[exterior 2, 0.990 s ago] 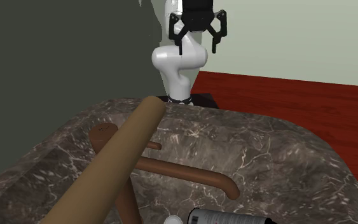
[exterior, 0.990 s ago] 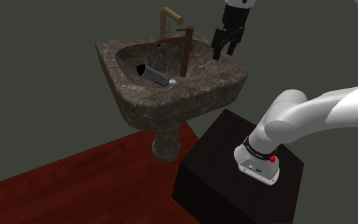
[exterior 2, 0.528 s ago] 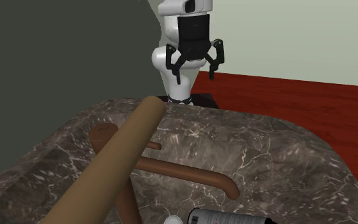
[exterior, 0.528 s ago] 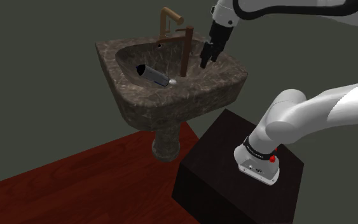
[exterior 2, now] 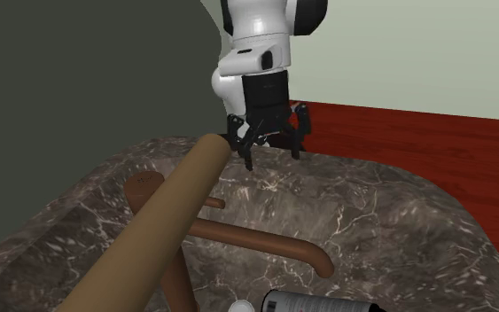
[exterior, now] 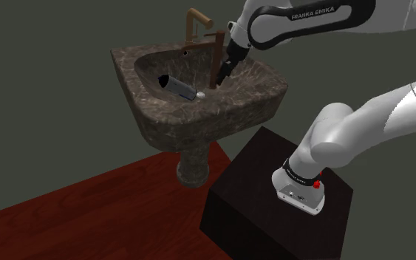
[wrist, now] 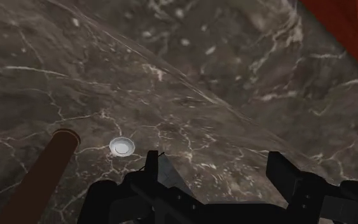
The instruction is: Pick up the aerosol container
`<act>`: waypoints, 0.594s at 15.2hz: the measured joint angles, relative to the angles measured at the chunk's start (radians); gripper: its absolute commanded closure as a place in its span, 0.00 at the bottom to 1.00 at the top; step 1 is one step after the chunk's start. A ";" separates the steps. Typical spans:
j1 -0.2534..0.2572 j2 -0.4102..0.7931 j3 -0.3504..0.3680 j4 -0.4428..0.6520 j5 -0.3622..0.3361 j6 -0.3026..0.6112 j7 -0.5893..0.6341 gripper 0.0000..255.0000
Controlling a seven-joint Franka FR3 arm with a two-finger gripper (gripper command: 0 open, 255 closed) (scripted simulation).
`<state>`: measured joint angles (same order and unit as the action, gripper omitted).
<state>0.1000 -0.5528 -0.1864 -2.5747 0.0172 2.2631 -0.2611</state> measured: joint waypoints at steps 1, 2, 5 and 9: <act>0.014 0.037 -0.014 0.003 0.009 0.053 -0.033 0.00; 0.029 0.071 -0.030 0.007 0.020 0.103 -0.068 0.00; 0.084 0.166 -0.079 0.015 0.073 0.248 -0.185 0.00; 0.192 0.316 -0.166 0.071 0.217 0.409 -0.395 0.00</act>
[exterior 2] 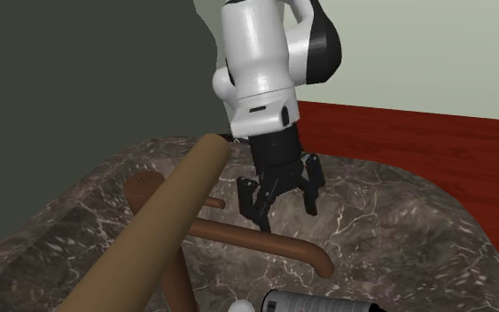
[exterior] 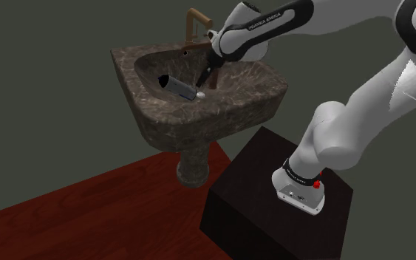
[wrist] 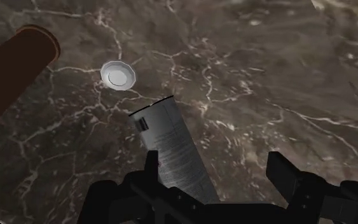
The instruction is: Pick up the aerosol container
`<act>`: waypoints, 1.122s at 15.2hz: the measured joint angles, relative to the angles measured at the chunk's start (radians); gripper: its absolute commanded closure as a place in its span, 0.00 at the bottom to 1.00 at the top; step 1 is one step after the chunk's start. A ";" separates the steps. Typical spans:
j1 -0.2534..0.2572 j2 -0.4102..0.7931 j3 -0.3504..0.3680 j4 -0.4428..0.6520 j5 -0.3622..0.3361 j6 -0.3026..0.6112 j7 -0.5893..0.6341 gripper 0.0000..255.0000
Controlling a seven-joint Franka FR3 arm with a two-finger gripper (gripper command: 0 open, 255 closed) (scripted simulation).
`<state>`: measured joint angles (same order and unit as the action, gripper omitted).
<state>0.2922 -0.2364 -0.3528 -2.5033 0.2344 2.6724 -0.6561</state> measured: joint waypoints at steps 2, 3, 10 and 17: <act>0.069 0.087 -0.054 0.043 0.129 0.066 -0.153 0.00; 0.101 0.128 -0.071 0.068 0.206 0.092 -0.235 0.00; 0.135 0.386 -0.049 0.290 0.735 0.126 -0.783 0.00; 0.105 0.452 0.005 0.315 0.919 0.186 -0.959 0.00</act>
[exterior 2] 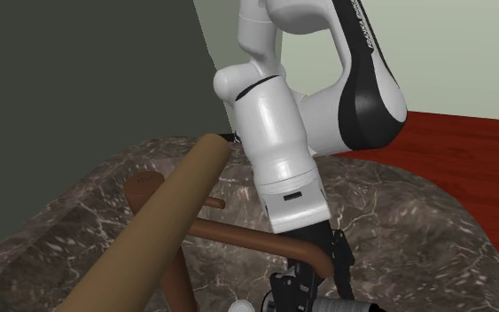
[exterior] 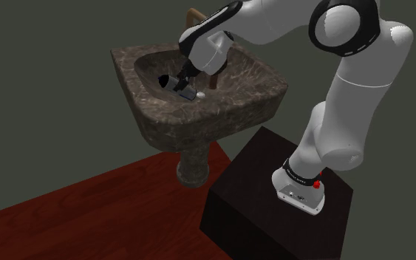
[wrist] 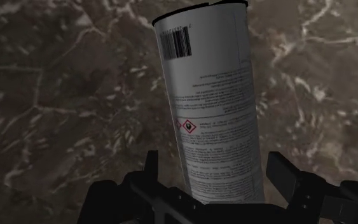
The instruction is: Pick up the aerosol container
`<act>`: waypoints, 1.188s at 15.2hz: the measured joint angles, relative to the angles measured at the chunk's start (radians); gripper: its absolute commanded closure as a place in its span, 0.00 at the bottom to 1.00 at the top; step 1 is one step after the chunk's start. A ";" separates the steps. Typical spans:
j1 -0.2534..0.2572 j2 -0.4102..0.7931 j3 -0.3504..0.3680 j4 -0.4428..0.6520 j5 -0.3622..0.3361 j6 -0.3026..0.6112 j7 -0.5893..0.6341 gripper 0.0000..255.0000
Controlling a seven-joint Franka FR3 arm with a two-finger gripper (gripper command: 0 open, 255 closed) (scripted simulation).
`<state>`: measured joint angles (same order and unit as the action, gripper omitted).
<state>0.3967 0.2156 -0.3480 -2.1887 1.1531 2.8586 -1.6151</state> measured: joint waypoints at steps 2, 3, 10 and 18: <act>-0.004 0.002 0.004 0.003 0.005 0.005 -0.005 1.00; -0.002 0.003 0.003 0.004 0.001 0.005 0.003 1.00; 0.003 0.002 -0.002 0.003 -0.019 0.007 0.030 1.00; 0.011 -0.047 -0.031 -0.012 -0.136 -0.054 0.125 1.00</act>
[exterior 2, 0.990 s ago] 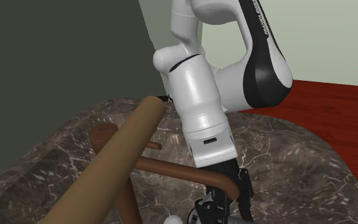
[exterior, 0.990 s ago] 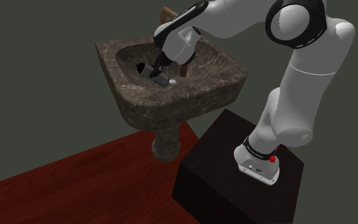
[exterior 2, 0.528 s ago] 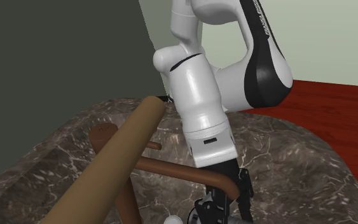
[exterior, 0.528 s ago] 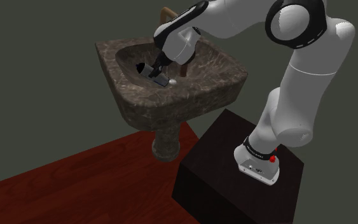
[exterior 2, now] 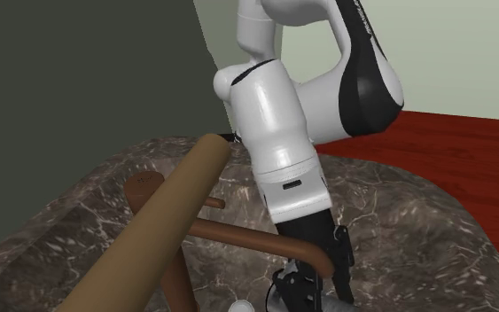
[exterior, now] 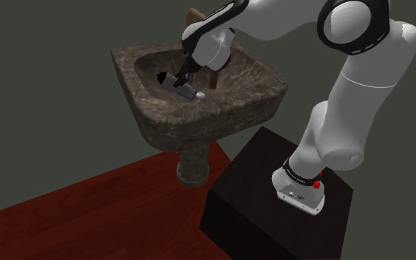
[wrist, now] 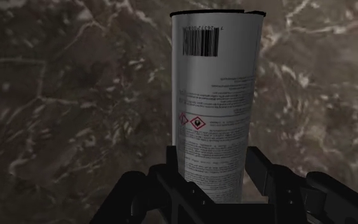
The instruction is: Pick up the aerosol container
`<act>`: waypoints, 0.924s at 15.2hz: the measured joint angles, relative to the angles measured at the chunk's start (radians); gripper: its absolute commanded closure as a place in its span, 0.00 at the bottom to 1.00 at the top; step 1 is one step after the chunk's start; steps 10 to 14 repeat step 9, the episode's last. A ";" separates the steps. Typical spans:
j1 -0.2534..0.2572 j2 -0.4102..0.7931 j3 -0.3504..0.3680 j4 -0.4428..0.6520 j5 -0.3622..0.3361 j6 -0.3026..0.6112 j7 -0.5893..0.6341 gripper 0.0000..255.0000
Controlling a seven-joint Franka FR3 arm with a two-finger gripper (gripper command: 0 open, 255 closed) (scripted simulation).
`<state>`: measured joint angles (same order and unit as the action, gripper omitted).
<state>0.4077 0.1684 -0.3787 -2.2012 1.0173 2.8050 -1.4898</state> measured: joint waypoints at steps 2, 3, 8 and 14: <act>0.008 -0.016 -0.012 0.003 -0.049 -0.012 0.045 1.00; 0.012 -0.026 -0.017 0.001 -0.071 -0.015 0.066 1.00; 0.028 -0.076 -0.042 0.003 -0.193 -0.044 0.174 1.00; 0.029 -0.081 -0.045 -0.002 -0.206 -0.047 0.184 1.00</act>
